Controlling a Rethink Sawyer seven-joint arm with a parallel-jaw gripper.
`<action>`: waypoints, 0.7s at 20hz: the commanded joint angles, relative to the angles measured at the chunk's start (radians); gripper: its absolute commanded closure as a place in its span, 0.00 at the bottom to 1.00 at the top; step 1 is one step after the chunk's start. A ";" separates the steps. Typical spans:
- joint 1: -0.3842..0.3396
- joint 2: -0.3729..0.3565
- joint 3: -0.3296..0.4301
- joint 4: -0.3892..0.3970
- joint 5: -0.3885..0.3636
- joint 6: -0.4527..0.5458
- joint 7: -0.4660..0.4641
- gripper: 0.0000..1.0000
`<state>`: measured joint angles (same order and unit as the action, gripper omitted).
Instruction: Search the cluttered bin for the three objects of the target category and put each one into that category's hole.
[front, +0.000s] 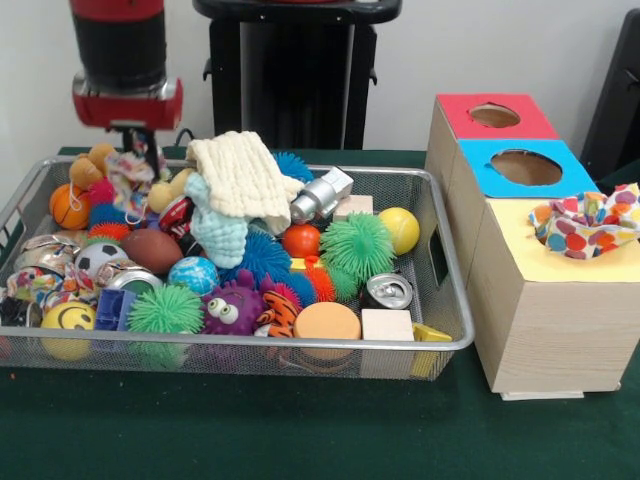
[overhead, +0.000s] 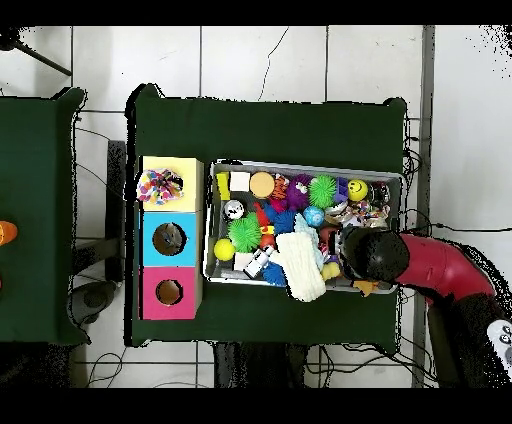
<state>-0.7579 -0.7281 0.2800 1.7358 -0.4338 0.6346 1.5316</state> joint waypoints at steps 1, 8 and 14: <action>0.083 -0.262 0.003 0.231 0.216 0.167 0.199 1.00; 0.184 -0.177 -0.036 0.269 0.293 0.075 0.261 1.00; 0.234 -0.061 -0.019 0.360 0.404 -0.144 0.319 1.00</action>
<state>-0.5407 -0.8852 0.2677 1.9305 -0.1080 0.6274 1.5368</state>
